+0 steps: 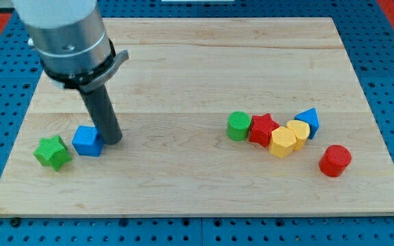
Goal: Push the green circle to the blue cube
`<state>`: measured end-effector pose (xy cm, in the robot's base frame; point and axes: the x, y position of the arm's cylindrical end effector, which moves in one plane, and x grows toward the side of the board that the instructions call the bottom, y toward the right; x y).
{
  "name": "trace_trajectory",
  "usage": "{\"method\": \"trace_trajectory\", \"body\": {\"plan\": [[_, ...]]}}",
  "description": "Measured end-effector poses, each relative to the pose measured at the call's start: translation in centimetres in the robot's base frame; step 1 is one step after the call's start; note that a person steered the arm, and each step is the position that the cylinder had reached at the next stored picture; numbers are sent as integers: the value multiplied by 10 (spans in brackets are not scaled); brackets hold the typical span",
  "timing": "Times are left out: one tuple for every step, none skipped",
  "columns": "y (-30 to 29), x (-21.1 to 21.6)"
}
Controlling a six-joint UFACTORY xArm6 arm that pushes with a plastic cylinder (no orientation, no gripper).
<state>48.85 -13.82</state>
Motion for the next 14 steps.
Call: {"method": "trace_trajectory", "body": {"plan": [[6,-8],[81,-48],[143,-86],[232,-88],[254,-59],[254,-21],[233,-1],[207,-8],[208,-30],[193,-8],[170,7],[136,3],[136,-6],[124,-26]]}}
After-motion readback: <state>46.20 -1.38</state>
